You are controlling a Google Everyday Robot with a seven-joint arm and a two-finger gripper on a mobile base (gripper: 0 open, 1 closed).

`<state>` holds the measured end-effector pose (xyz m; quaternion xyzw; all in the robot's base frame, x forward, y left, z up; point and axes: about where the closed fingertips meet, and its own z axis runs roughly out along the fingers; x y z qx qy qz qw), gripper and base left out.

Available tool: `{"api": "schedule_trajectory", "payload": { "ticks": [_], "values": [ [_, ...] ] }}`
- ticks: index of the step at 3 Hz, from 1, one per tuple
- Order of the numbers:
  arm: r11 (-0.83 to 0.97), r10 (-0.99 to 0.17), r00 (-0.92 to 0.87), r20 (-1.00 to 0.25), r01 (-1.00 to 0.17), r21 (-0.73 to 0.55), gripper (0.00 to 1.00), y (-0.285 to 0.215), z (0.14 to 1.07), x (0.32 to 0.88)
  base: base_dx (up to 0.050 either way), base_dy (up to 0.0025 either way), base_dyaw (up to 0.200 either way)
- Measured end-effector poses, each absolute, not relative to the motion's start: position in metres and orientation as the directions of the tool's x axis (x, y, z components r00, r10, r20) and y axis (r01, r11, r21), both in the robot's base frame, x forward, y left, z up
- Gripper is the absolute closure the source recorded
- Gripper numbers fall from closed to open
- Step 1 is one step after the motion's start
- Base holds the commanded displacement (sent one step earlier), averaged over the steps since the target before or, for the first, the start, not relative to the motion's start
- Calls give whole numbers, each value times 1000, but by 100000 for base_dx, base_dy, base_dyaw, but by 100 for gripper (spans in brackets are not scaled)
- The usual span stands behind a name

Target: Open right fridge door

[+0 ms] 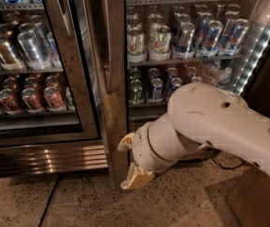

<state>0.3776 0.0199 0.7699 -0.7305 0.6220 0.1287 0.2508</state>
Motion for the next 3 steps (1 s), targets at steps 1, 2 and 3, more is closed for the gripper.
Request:
{"api": "schedule_trajectory", "payload": {
  "ticks": [1,2,3],
  "values": [
    [-100,-844,193,-500,-973,-206,64,20,770,378,0,0,0],
    [-100,-844,193,-500,-973,-206,88,20,770,378,0,0,0],
    [-100,-844,193,-500,-973,-206,100,20,770,378,-5000,0,1]
  ]
}}
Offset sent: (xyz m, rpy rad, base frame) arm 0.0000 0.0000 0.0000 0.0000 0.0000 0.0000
